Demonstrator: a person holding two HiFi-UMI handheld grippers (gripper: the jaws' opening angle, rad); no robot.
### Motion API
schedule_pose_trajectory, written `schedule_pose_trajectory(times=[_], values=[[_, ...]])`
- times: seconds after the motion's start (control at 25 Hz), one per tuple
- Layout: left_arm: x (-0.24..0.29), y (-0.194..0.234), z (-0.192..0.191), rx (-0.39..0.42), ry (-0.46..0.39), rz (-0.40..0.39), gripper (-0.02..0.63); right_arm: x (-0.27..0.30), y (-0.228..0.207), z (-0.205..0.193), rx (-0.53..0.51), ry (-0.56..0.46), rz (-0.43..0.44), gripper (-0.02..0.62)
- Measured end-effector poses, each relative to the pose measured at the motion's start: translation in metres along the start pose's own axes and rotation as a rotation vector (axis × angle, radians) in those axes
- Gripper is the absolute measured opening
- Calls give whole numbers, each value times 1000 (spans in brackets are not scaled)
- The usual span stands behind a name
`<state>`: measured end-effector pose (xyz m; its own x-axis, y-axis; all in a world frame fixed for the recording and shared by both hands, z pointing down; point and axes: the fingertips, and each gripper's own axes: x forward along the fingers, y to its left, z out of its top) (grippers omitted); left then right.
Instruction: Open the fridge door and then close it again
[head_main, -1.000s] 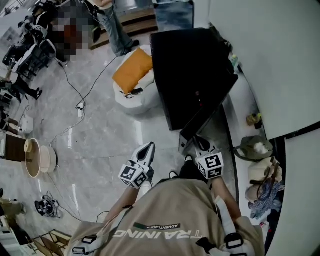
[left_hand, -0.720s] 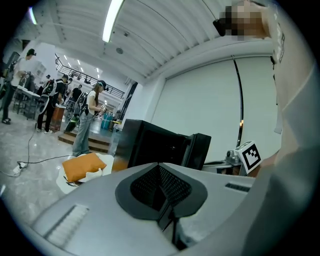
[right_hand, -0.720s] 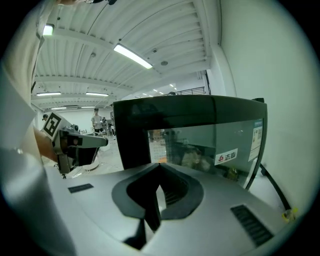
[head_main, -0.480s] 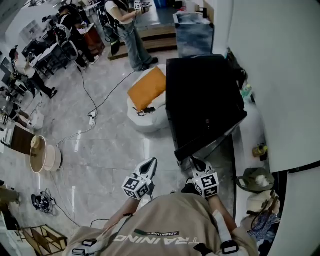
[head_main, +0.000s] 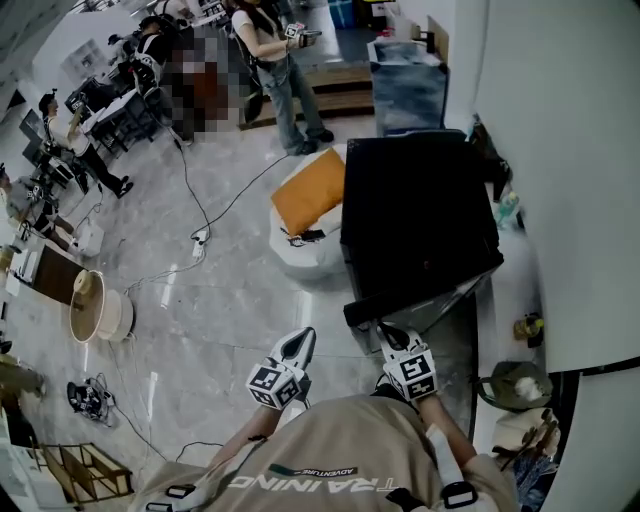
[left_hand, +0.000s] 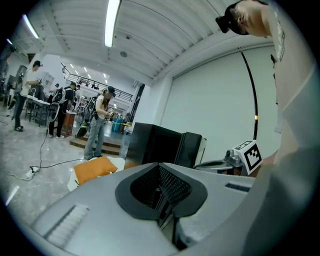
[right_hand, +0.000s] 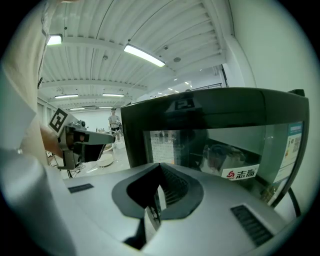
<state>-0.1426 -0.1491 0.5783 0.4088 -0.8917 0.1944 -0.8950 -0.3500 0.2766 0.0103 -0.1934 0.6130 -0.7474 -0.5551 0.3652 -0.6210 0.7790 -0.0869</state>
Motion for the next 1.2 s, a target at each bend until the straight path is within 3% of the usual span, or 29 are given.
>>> schedule_pose_trajectory(times=[1.2], values=[[44, 11, 4, -33, -7, 164, 0, 53, -22, 21, -72, 4, 227, -5]])
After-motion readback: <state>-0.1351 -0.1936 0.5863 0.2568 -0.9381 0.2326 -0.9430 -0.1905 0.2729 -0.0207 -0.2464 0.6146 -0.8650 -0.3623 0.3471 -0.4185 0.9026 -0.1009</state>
